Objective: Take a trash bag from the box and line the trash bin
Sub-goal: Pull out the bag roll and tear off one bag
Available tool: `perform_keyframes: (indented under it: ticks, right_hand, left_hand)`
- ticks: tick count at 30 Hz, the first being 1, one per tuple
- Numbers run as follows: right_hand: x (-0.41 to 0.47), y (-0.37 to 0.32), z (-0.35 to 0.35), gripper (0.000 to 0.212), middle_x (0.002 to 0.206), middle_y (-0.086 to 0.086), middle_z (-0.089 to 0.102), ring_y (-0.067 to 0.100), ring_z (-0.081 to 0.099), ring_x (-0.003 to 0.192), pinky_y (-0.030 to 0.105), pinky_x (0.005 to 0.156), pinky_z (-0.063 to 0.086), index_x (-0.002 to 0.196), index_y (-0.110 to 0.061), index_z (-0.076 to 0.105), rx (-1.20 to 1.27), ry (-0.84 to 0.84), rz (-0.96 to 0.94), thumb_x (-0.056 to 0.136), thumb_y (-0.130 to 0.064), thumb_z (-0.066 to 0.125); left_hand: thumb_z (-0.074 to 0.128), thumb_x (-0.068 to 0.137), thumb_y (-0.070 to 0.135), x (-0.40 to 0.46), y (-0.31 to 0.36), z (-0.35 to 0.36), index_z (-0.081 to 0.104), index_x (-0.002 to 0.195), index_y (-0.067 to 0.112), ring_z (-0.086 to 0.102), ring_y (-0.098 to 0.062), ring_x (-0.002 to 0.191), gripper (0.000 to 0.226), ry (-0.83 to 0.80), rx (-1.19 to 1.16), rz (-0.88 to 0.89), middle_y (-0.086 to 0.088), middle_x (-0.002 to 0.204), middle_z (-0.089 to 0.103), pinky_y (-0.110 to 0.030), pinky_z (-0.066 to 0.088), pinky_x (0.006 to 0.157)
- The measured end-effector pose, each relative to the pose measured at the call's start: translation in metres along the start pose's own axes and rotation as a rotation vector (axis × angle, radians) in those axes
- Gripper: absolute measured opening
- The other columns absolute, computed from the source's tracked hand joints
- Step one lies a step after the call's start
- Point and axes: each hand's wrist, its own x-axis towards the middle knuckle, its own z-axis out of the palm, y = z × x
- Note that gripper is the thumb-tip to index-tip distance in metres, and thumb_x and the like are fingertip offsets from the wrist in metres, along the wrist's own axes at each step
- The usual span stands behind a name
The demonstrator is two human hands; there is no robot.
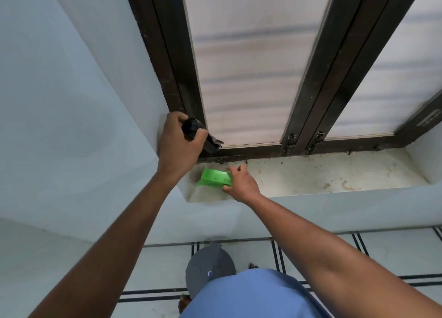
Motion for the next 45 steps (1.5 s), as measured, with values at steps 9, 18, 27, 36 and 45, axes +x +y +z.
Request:
perform_keyframes:
  ticks: [9,18,27,36,45]
  right_hand:
    - [-0.003,-0.017,-0.009,0.049,0.16,0.015,0.05,0.032,0.063,0.132,0.037,0.109,0.048,0.156,-0.008,0.055,0.421,0.21,0.158,0.11,-0.024,0.061]
    - [-0.057,-0.035,-0.062,0.043,0.097,-0.008,0.079,0.011,0.074,0.085,0.038,0.074,0.063,0.126,-0.033,0.077,0.881,0.153,-0.084,0.096,-0.064,0.078]
    - [-0.068,-0.051,-0.075,0.031,0.105,0.016,0.08,0.034,0.082,0.091,0.046,0.065,0.07,0.121,-0.016,0.08,1.094,0.212,0.072,0.116,-0.038,0.058]
    - [-0.063,-0.045,-0.088,0.03,0.113,0.018,0.082,0.03,0.083,0.097,0.042,0.071,0.071,0.121,-0.008,0.075,1.258,0.213,0.231,0.119,-0.029,0.054]
    - [-0.058,-0.038,-0.091,0.029,0.101,0.017,0.08,0.022,0.079,0.069,0.035,0.062,0.067,0.115,-0.007,0.074,1.317,0.301,0.268,0.118,-0.03,0.056]
  left_hand:
    - [0.068,0.086,0.057,-0.002,-0.039,0.015,0.062,0.097,0.058,0.08,-0.022,0.095,0.012,-0.146,-0.13,-0.103,0.006,0.11,0.074,-0.052,0.069,0.085]
    - [0.076,0.101,0.037,-0.005,-0.026,0.041,0.074,0.121,0.018,0.079,-0.024,0.094,0.028,-0.379,-0.312,-0.311,-0.007,0.107,0.079,-0.028,0.067,0.073]
    - [0.067,0.107,0.049,-0.015,-0.028,0.063,0.079,0.117,0.016,0.078,-0.023,0.116,0.036,-0.531,-0.565,-0.613,-0.007,0.118,0.083,-0.041,0.066,0.087]
    - [0.067,0.1,0.038,-0.017,-0.038,0.064,0.073,0.133,0.013,0.074,-0.032,0.119,0.042,-0.493,-0.782,-0.738,-0.016,0.13,0.079,-0.047,0.062,0.099]
    - [0.068,0.099,0.031,-0.007,-0.038,0.06,0.073,0.114,0.014,0.074,-0.026,0.09,0.023,-0.454,-0.857,-0.722,-0.01,0.105,0.08,-0.033,0.059,0.068]
